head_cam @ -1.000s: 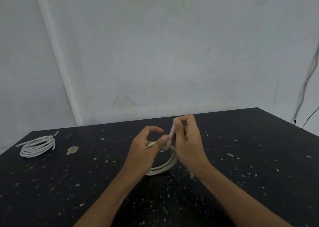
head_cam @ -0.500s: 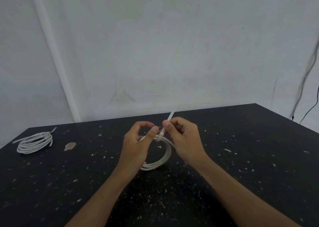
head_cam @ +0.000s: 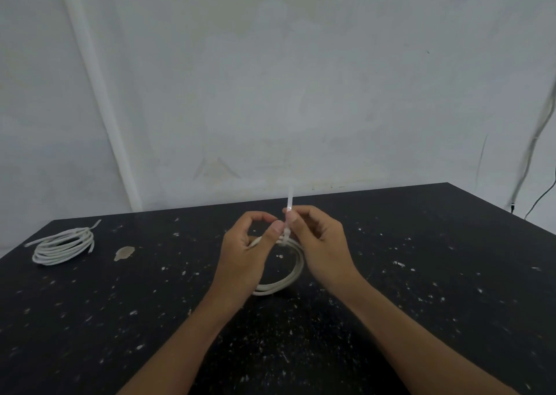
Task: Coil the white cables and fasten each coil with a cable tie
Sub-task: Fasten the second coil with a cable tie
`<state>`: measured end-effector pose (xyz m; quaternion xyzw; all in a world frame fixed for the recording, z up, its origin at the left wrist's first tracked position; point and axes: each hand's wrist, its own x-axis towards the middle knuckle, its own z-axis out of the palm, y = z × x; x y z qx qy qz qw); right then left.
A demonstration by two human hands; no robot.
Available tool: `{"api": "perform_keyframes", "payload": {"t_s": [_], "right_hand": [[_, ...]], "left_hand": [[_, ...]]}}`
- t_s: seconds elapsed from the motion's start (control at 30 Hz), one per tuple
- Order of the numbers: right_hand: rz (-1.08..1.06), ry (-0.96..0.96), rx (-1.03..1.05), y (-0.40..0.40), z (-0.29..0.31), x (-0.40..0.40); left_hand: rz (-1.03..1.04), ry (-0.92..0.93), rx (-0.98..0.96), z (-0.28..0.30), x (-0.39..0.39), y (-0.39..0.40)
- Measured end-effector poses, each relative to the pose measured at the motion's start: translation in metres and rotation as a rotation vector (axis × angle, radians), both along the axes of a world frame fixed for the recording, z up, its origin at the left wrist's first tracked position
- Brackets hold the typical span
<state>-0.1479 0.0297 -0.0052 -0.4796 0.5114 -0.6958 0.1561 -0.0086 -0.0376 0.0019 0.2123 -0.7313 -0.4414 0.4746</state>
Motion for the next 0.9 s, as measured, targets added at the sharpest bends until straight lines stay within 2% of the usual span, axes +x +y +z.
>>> {"api": "perform_keyframes", "payload": {"t_s": [0.07, 0.17, 0.3, 0.37, 0.5, 0.57, 0.67, 0.8, 0.9], "right_hand": [[0.021, 0.018, 0.009, 0.0, -0.002, 0.002], [0.063, -0.092, -0.005, 0.001, 0.001, 0.003], [-0.018, 0.053, 0.049, 0.002, 0.007, -0.001], [-0.025, 0.064, 0.096, -0.001, 0.006, 0.002], [0.039, -0.064, 0.097, -0.004, 0.002, 0.003], [0.075, -0.09, 0.109, -0.002, -0.002, 0.007], [0.115, -0.065, 0.208, -0.003, -0.013, 0.022], [-0.039, -0.084, 0.145, -0.013, -0.017, 0.034], [-0.057, -0.23, 0.132, -0.025, -0.001, 0.042]], "left_hand": [[0.017, 0.006, 0.007, 0.0, 0.001, -0.002], [0.038, 0.008, 0.007, 0.001, 0.003, -0.003], [0.04, 0.026, 0.03, -0.001, 0.003, -0.005], [0.039, 0.015, 0.023, -0.002, 0.003, -0.005], [0.077, 0.024, 0.017, -0.002, 0.004, -0.007], [0.11, 0.055, 0.082, -0.003, 0.002, -0.008], [0.138, 0.11, 0.283, -0.004, -0.002, -0.009], [0.012, 0.166, 0.548, 0.006, 0.001, -0.01], [-0.048, 0.091, 0.494, 0.026, 0.015, -0.02]]}}
